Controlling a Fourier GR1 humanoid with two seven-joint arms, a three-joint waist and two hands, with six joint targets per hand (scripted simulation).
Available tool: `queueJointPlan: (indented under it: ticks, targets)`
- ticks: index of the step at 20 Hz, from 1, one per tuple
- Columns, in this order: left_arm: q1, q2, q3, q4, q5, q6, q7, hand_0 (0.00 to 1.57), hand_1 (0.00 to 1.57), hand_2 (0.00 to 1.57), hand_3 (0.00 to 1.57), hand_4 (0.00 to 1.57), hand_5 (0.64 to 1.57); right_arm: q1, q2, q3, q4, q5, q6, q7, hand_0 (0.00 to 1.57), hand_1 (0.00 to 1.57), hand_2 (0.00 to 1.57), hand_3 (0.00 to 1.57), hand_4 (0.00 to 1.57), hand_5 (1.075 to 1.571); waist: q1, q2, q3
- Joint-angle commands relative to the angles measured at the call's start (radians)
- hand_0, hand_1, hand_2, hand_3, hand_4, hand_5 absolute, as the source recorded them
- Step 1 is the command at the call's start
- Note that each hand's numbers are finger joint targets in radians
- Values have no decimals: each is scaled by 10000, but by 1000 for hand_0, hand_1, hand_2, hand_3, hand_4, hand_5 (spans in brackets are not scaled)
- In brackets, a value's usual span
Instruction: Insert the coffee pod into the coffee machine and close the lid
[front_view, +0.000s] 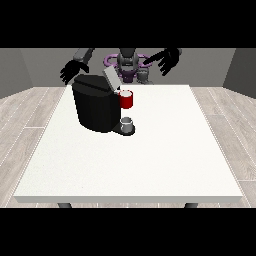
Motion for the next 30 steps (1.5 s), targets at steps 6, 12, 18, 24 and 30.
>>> queueJointPlan:
  ticks: [6, 12, 18, 24, 30]
  targets:
    - [2412, -755, 1164, -94, 1736, -338, -559, 0, 0, 0, 0, 142, 1571, 781, -397, 750, -1078, 417, 573, 527, 0, 0, 0, 0, 390, 1571, 605, -1668, -4]
    - [3171, -1302, 1016, -607, 2058, -299, -117, 0, 0, 0, 0, 0, 1571, 278, -953, 835, -1876, 179, 1259, 1235, 0, 0, 0, 0, 0, 1571, 1080, -2273, 7]
    - [4215, -1932, 687, -1423, 2560, -819, -616, 0, 0, 0, 0, 135, 1571, -471, -1045, 885, -1910, 109, 1489, 1475, 0, 0, 0, 0, 0, 1571, 1879, -1922, 8]
    - [4760, -2016, 62, -2676, 3373, -1052, 199, 0, 0, 0, 0, 88, 1571, -971, -921, 1392, -1763, 752, 1414, 1629, 0, 0, 0, 0, 239, 1571, 2227, -1784, 10]
    - [5620, -2023, -848, -4166, 3997, -612, 945, 0, 0, 0, 0, 0, 1571, -1721, -1147, 1190, -1135, 725, 1766, 1873, 0, 0, 0, 0, 123, 1571, 2540, -1515, 11]
